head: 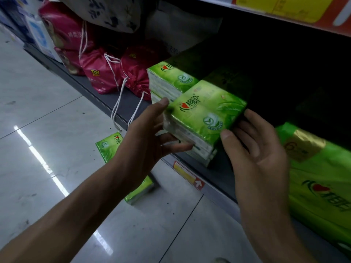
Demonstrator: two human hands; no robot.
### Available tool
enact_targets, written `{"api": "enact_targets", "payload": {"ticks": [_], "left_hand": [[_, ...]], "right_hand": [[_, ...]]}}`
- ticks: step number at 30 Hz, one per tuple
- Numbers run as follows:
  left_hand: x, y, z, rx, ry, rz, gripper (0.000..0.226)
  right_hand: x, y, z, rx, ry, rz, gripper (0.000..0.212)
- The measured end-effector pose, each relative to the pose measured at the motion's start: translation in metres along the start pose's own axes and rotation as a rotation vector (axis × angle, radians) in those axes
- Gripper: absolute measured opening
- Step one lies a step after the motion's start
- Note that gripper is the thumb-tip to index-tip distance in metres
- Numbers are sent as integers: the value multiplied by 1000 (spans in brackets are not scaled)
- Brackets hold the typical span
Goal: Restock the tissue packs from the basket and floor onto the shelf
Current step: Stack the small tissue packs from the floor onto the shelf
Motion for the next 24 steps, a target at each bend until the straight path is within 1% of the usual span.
{"api": "enact_targets", "payload": {"ticks": [3, 6, 8, 10, 14, 17, 21, 24], "left_hand": [[-15, 3, -10, 132, -68, 113, 44], [-29, -2, -17, 288, -180, 383, 39], [-34, -7, -18, 377, -247, 561, 36], [-35, -8, -18, 417, -280, 654, 32], [-29, -9, -18, 458, -298, 678, 26], [-24, -15, -18, 487, -296, 676, 28], [-15, -31, -17, 561, -303, 735, 31], [-10, -37, -12, 575, -316, 743, 32]], "right_hand": [[3, 0, -14, -61, 16, -55, 72], [8, -3, -20, -121, 45, -185, 85], [9, -7, -19, -129, 43, -214, 87], [9, -10, -16, -131, 35, -215, 85], [9, -13, -15, -134, 16, -197, 82], [8, -10, -14, -146, -8, -189, 79], [9, -2, -11, -165, -41, -171, 76], [10, 2, -6, -167, -51, -142, 72]]}}
Point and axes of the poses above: each hand's wrist, its own z-axis towards the middle knuckle, its own x-axis out of the palm, y = z × x, the point moved 9 cm from there along z, towards the middle knuckle, and after that the axes turned 1 degree about -x, right-handed, at the moved point
